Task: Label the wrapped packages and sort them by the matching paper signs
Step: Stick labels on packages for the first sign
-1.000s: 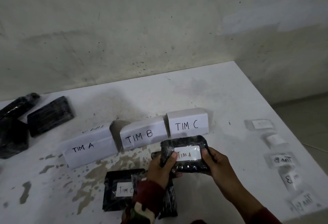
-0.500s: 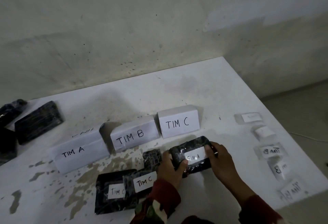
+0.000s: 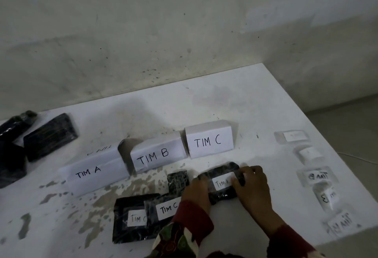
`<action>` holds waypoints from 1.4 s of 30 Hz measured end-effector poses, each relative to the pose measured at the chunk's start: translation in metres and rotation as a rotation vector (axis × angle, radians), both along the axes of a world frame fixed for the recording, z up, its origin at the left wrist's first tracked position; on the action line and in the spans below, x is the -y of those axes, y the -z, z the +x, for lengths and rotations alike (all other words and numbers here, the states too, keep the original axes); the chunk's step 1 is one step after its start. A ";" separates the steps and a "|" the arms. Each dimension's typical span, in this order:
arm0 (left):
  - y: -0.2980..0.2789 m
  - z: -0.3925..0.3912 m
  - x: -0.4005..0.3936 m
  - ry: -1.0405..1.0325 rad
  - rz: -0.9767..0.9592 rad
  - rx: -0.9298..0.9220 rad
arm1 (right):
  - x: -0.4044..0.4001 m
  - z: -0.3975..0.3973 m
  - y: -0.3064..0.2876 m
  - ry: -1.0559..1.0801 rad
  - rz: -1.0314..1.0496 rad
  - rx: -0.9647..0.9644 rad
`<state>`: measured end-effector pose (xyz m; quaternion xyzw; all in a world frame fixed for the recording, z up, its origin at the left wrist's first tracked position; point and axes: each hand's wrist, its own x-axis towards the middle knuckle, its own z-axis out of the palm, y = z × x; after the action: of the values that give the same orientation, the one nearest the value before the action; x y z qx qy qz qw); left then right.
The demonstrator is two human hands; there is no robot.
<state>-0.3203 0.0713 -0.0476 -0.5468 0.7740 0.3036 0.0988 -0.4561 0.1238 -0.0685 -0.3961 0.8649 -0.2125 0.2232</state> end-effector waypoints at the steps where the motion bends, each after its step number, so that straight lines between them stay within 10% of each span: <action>1: -0.003 0.004 0.001 -0.017 -0.023 -0.037 | 0.003 0.004 -0.004 0.003 -0.031 -0.002; 12: -0.044 0.141 0.038 -0.582 -0.387 -0.480 | 0.063 0.123 -0.045 -0.298 -0.354 0.173; 31: 0.010 0.496 0.087 -0.766 -0.489 0.032 | 0.123 0.428 -0.018 -0.794 -0.212 0.147; 42: 0.027 0.545 0.115 -0.694 -0.238 0.329 | 0.141 0.464 -0.004 -0.756 -0.037 0.181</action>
<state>0.2252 -0.0435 -0.0748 -0.8247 0.5468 0.1356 0.0490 0.0074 -0.0169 -0.0641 -0.6705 0.6309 -0.1649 0.3538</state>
